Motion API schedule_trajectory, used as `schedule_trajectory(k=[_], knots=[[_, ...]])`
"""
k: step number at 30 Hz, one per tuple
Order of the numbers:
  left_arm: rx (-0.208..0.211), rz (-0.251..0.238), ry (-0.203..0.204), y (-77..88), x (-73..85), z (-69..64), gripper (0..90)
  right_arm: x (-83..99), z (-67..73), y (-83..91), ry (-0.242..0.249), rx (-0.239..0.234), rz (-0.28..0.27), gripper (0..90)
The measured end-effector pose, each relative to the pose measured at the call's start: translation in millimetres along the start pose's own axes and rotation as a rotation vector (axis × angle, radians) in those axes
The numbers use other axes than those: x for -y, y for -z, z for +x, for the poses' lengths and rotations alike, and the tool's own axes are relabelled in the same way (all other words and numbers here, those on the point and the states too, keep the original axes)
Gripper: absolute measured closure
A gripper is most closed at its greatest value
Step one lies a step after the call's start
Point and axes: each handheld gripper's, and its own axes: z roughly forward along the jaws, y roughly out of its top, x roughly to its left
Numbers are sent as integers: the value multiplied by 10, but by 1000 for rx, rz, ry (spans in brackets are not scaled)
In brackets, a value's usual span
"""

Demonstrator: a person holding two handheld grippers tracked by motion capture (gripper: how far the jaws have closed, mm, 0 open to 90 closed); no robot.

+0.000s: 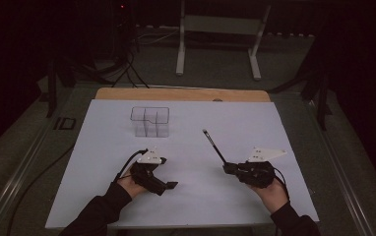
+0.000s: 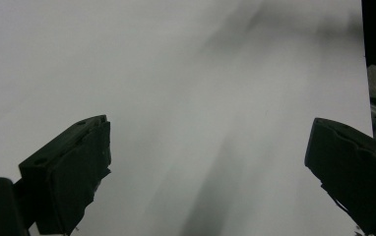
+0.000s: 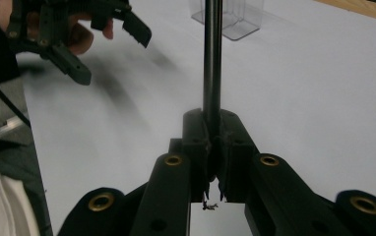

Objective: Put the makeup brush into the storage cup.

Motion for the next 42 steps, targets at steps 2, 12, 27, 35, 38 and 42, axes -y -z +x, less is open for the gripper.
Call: schedule_trajectory(k=[2,12,27,35,38,42], knots=[[2,-6,5,-1,-3,0,47,31,-28,-1,-27,-5,-17,837],[2,-13,76,5,-43,-10,30,116,-122,-17,-87,25,-26,837],[-54,0,131,75,-193,-16,30,172,-228,-20,-213,51,-15,837],[-31,-22,138,164,-362,-8,33,147,-206,-12,-184,70,-14,837],[-30,-18,123,197,-447,-20,45,138,-200,-13,-172,72,-15,837],[-38,-15,97,236,-584,-39,45,132,-194,-15,-167,72,-14,837]])
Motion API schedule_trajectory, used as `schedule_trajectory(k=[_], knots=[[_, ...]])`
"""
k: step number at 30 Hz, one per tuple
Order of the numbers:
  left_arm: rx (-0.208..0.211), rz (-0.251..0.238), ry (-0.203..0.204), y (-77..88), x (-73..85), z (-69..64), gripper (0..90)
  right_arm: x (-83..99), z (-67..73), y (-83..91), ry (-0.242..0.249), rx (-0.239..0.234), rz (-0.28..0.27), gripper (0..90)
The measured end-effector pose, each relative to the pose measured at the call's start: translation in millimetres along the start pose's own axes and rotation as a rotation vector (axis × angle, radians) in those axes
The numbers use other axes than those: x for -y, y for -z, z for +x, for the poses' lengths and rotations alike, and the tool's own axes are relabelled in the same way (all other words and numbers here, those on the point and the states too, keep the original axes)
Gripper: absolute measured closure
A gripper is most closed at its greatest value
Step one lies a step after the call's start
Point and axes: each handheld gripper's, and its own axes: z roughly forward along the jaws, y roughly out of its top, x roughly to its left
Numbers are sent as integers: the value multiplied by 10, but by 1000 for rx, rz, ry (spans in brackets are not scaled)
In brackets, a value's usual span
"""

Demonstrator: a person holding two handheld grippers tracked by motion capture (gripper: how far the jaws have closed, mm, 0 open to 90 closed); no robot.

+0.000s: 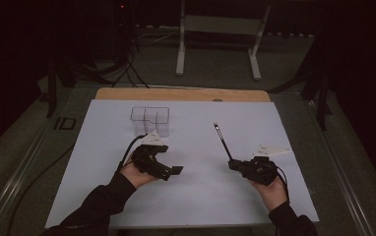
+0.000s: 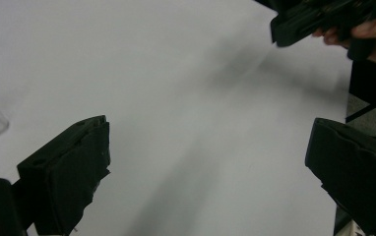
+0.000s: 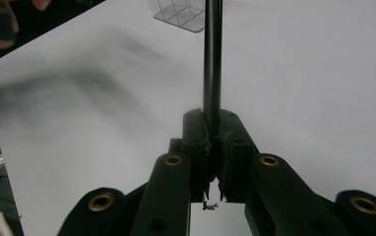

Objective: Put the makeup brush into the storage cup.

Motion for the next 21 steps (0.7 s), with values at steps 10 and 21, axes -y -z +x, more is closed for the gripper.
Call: schedule_trajectory(k=[10,21], knots=[[9,-33,-18,46,-250,-33,55,-14,16,2,5,-3,-6,837],[61,-104,0,-96,-434,-32,55,-25,31,-11,16,-13,-5,839]])
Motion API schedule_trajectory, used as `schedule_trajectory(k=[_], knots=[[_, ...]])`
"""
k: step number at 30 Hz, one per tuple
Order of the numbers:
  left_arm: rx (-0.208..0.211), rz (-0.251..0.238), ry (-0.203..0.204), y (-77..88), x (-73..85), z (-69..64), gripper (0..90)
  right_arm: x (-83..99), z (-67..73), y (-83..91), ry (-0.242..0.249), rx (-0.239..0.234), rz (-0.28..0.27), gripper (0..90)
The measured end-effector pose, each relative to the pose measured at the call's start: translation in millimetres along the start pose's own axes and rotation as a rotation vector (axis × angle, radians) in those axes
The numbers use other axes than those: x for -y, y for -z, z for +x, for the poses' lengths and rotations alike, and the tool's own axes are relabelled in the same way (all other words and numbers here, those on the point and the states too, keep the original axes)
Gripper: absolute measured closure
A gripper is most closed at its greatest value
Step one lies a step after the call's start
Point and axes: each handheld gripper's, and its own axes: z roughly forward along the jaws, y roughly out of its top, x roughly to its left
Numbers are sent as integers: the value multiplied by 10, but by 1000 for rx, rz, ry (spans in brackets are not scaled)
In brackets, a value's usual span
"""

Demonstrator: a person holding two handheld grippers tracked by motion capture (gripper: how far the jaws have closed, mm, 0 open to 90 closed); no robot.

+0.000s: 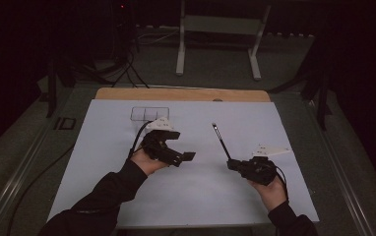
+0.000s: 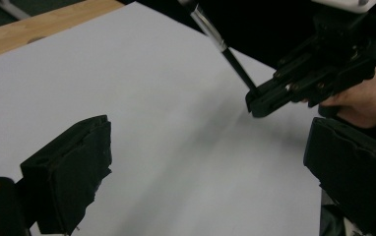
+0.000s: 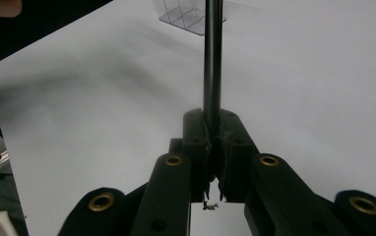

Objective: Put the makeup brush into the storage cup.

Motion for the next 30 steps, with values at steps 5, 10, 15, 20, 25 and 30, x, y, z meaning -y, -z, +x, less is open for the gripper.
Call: schedule_trajectory(k=[5,10,15,20,25,30], knots=[[21,-26,18,-105,-25,13,63,-5,3,-6,3,-2,4,839],[47,-65,54,-217,-27,54,63,-9,12,-9,9,-1,8,839],[73,-105,82,-310,-21,87,73,-13,7,-11,11,-5,9,839],[95,-146,136,-400,-24,130,105,-14,9,-13,14,-5,10,839],[96,-157,162,-495,-35,142,163,-13,13,-19,13,-9,12,840],[122,-176,193,-585,-41,155,243,-16,12,-19,14,-10,13,839]])
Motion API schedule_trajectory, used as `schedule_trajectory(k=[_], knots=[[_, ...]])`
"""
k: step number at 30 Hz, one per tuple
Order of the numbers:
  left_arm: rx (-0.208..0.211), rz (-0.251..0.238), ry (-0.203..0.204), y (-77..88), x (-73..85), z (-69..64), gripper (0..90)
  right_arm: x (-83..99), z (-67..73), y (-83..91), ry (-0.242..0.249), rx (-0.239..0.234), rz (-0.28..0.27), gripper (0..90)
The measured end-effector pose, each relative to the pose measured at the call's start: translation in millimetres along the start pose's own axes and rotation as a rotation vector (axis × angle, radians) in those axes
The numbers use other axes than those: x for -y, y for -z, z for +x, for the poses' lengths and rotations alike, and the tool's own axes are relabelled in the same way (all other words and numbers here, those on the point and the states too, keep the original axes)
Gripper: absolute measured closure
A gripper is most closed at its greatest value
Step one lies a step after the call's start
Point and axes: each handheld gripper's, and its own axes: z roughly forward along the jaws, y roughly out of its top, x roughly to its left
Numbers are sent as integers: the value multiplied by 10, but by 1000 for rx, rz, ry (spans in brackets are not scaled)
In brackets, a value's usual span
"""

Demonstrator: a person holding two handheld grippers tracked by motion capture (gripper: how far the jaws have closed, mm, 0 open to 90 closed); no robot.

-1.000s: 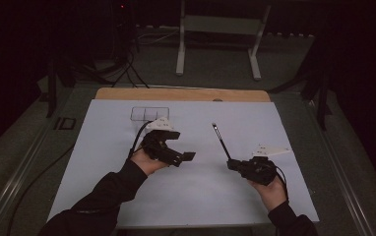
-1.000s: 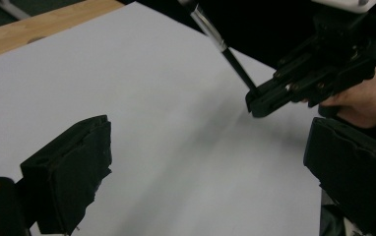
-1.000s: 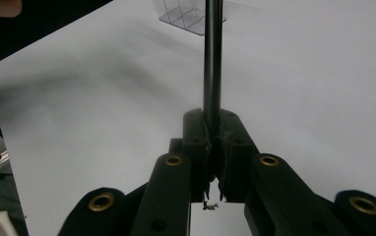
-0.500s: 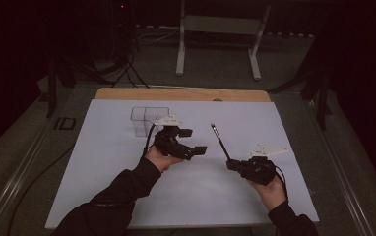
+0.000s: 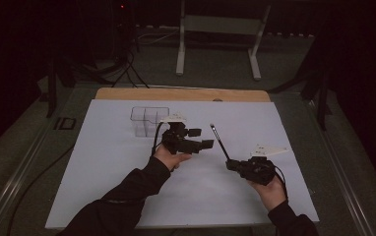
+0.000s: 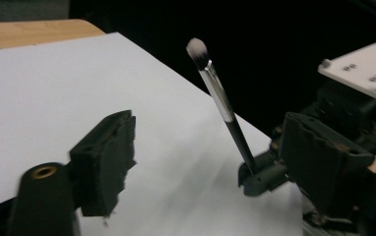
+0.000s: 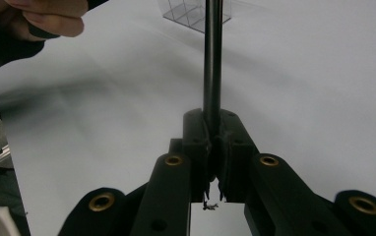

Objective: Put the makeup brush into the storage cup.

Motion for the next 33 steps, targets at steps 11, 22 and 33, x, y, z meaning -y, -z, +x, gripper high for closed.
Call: schedule_trajectory(k=[11,22,33], knots=[[35,-34,64,-167,-4,13,554,5,5,-20,5,-8,8,840],[43,-52,70,-216,-19,-30,777,10,3,-30,7,-15,14,839],[115,-73,105,-205,-54,-145,848,27,-16,-48,17,-40,-3,822]])
